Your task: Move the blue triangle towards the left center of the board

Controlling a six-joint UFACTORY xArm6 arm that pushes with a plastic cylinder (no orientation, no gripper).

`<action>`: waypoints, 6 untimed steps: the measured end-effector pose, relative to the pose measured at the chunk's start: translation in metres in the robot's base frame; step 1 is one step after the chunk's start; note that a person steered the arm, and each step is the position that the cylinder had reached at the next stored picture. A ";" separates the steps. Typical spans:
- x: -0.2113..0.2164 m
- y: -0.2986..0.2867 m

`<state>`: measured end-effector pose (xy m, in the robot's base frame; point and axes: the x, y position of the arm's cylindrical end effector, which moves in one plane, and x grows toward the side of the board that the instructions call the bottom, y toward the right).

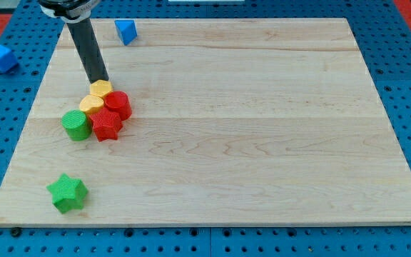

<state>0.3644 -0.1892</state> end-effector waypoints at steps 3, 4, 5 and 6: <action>-0.153 0.078; -0.155 0.026; -0.120 0.014; -0.102 0.009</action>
<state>0.2627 -0.1800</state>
